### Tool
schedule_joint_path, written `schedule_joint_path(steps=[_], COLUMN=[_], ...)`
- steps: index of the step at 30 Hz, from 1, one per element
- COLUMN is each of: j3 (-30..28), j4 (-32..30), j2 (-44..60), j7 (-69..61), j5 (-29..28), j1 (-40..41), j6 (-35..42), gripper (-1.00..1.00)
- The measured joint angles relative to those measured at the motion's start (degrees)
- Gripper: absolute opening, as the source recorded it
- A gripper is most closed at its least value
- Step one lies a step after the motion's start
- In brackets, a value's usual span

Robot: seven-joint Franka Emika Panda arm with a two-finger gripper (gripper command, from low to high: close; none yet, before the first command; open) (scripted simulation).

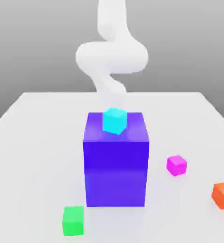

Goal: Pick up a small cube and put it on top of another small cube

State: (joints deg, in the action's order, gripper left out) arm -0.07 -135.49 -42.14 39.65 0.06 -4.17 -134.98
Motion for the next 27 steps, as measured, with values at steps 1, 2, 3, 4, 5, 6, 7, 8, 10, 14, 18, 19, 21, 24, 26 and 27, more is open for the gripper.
schedule_joint_path(steps=[1, 2, 3, 4, 5, 6, 7, 8, 10, 14, 18, 19, 21, 24, 26, 27], j3=[-0.05, -0.09, -0.13, -0.15, -0.19, -0.13, -0.14, -0.24, -0.08, -0.13, 0.53, 0.85, 1.48, 2.64, 2.98, 3.09], j4=[-1.70, -3.30, -4.86, -6.40, -7.93, -9.44, -10.96, -12.46, -15.49, -21.55, -27.60, -29.11, -32.14, -35.73, -35.67, -35.41], j2=[1.73, 3.36, 4.93, 6.49, 8.02, 9.56, 11.08, 12.61, 15.66, 21.76, 27.86, 29.38, 32.43, 37.28, 41.22, 43.27], j7=[-2.85, -5.53, -8.13, -10.70, -13.20, -15.76, -18.33, -20.82, -25.97, -35.99, -46.31, -48.92, -54.06, -60.56, -61.84, -62.02], j5=[0.01, 0.03, 0.03, 0.05, 0.02, 0.09, 0.13, 0.10, 0.28, 0.22, 0.59, 0.72, 0.91, 1.20, 1.56, 1.54], j1=[-1.94, -3.77, -5.55, -7.30, -9.05, -10.68, -12.39, -14.19, -17.45, -24.34, -30.62, -32.05, -34.91, -38.10, -38.47, -38.57], j6=[-1.50, -2.91, -4.28, -5.62, -6.98, -8.29, -9.61, -10.90, -13.53, -18.84, -24.14, -25.45, -28.10, -32.25, -35.49, -37.17], gripper=[0.00, 0.00, 0.00, 0.00, 0.00, 0.00, 0.00, 0.00, 0.00, 0.00, 0.00, 0.00, 0.00, 0.00, 0.00, 0.00])
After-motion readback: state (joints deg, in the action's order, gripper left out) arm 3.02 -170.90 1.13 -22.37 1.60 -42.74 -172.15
